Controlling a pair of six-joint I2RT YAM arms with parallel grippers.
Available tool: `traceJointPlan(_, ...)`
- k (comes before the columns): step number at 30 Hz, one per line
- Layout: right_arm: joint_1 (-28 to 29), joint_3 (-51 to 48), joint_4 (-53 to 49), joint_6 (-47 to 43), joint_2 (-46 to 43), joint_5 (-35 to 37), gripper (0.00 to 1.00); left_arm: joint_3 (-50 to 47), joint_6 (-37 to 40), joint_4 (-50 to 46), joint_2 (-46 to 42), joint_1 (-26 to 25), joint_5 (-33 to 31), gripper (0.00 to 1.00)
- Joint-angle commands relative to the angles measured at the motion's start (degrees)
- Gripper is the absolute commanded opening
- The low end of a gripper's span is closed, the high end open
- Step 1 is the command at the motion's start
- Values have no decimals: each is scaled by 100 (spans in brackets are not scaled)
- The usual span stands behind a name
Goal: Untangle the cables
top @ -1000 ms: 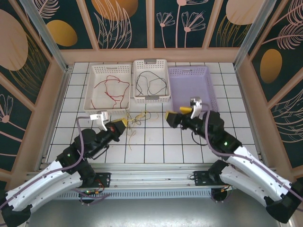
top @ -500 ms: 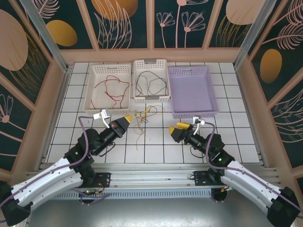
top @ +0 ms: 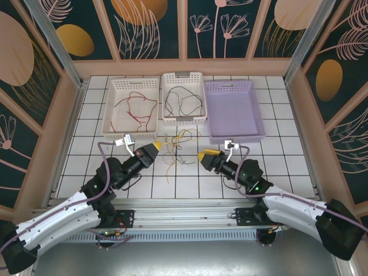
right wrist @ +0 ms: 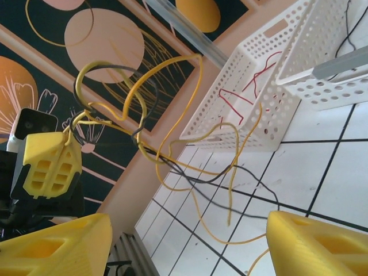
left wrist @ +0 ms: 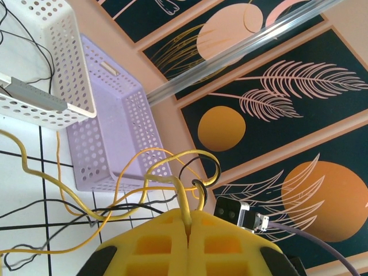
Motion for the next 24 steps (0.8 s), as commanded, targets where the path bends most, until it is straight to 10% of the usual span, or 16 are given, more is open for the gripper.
traceJointPlan(1, 220, 371, 735, -193, 271, 177, 71, -36, -67, 371, -12, 27, 60, 0)
traceJointPlan(24, 662, 1460, 1527, -180, 2098, 152, 63, -190, -139, 415, -154, 25, 103, 0)
